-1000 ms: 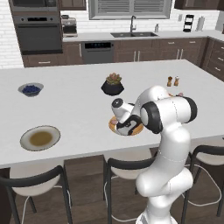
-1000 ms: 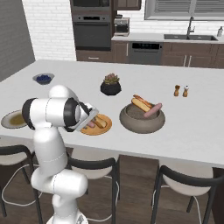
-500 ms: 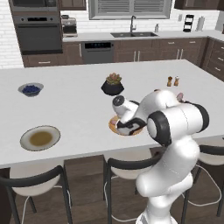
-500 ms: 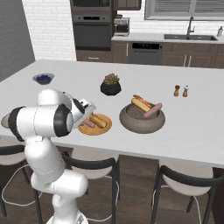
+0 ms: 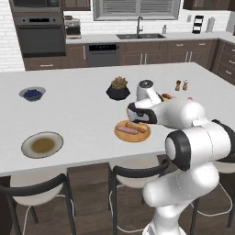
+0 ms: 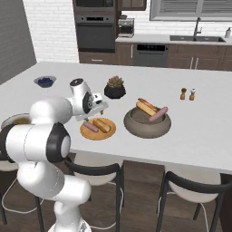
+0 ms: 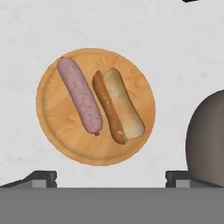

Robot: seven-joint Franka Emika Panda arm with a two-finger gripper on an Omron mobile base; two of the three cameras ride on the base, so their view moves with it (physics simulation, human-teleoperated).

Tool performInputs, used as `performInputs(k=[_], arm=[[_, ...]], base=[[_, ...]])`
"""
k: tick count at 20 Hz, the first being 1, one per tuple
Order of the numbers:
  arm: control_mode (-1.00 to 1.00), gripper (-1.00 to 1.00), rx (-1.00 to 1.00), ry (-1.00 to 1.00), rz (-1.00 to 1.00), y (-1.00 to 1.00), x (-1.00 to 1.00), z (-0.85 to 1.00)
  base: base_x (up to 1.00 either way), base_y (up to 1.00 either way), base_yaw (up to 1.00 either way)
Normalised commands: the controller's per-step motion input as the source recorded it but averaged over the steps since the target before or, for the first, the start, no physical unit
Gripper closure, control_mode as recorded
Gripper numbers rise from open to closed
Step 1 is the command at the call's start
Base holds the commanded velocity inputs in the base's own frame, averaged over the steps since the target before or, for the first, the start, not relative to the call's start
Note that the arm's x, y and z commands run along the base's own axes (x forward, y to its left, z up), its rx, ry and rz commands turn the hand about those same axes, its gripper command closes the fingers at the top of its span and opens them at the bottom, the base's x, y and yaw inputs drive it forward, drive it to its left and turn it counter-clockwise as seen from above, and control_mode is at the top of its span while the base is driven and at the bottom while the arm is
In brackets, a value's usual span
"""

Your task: Place one bun and one sausage from the bowl on each plate.

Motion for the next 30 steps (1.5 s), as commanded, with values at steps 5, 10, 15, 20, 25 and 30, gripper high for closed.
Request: performInputs(k=[5, 10, 15, 20, 25, 30], arm=[[-1.0, -1.0, 0.01, 0.11, -0.16, -0.31, 0.12, 0.93], [-1.0, -1.0, -0.3, -0.04, -0.1, -0.28, 0.0, 0.62], [-1.0, -1.0, -0.08, -0.1, 0.06, -0.71, 0.18, 0.36], [-1.0, -1.0, 0.11, -0.08, 0.0, -0.83, 0.09, 0.15], [-1.0, -1.0, 0.05, -0.02, 0.0, -0.69, 0.29, -0.19], [-1.0, -1.0, 0.08, -0.04, 0.0, -0.28, 0.26, -0.31]], base=[[0.0, 0.0, 0.0], [0.0, 0.0, 0.0], [0.0, 0.0, 0.0], [0.0, 0.0, 0.0], [0.0, 0.0, 0.0], [0.0, 0.0, 0.0]])
